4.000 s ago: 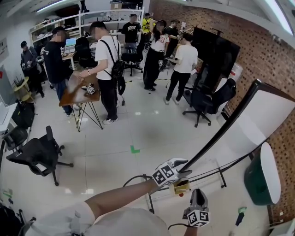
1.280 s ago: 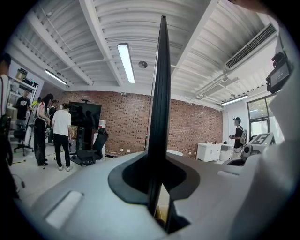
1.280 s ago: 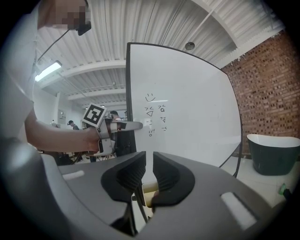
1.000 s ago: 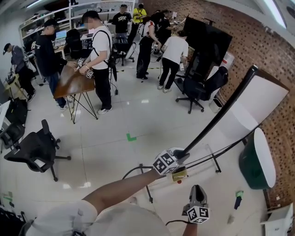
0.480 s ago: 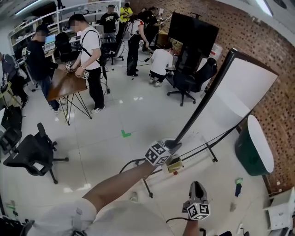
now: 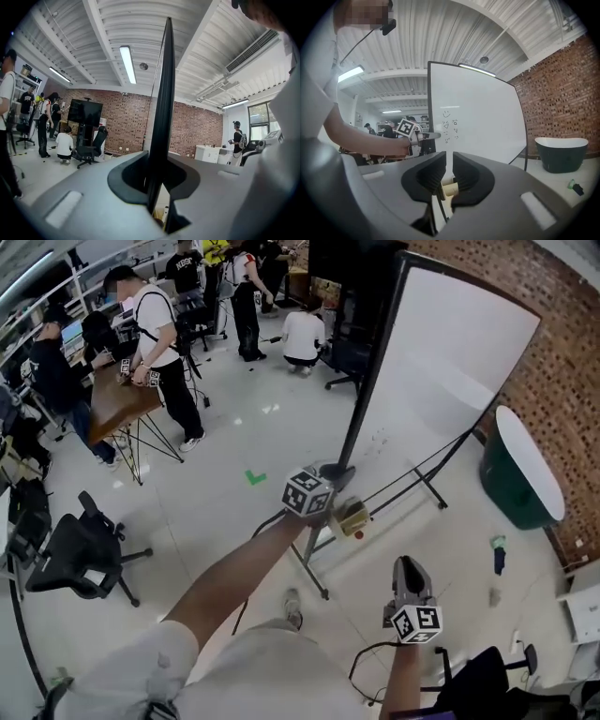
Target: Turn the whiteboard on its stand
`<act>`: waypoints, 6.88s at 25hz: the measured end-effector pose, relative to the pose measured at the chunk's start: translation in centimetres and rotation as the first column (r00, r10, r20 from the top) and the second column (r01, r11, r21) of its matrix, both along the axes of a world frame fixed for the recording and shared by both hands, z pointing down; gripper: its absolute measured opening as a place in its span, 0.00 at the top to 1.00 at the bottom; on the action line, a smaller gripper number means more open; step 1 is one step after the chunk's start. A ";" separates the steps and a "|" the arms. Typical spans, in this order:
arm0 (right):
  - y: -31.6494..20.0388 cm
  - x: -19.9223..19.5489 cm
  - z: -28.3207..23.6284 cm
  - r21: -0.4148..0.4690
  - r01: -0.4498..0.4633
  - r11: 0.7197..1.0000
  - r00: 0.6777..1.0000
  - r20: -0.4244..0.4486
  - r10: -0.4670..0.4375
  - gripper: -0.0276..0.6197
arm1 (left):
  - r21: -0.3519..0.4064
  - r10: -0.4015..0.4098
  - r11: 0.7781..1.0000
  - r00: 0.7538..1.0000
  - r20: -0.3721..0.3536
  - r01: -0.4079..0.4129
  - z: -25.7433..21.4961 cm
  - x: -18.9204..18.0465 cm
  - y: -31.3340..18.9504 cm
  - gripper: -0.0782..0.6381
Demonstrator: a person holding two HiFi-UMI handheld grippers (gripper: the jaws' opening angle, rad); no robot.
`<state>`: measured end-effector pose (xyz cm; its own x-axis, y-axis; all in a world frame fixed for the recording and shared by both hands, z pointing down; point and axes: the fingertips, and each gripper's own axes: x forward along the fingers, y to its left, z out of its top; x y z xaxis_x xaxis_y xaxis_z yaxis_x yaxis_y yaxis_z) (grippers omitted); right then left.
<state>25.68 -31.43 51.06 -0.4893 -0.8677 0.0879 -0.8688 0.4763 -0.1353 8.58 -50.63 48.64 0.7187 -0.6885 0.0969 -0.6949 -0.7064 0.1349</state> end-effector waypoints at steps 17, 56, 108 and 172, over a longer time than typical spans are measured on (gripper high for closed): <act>10.7 1.2 -0.8 -0.012 -0.145 0.989 0.989 0.039 0.146 0.88 | 0.005 -0.030 1.000 0.999 -0.017 0.030 -1.2 -4.5 3.6 0.79; 12.3 -5.4 -0.9 -0.093 -0.119 0.989 0.992 0.032 0.122 0.88 | 0.034 0.015 0.999 1.000 0.010 -0.016 -1.9 -11.1 10.6 0.79; 19.6 -26.4 4.3 -0.132 0.007 0.991 1.000 0.017 -0.005 0.89 | 0.105 0.010 0.994 0.999 0.042 -0.014 -0.6 -28.8 20.1 0.80; 39.7 -27.5 1.5 -0.113 0.087 0.990 0.996 0.000 -0.088 0.89 | 0.161 -0.126 0.980 0.991 0.050 0.117 -0.2 -43.9 35.9 0.76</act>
<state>-1.85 8.24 52.54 -0.5622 -0.8060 0.1851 -0.8253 0.5325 -0.1879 -35.34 -14.73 48.48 0.6252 -0.7802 0.0205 -0.7801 -0.6255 -0.0150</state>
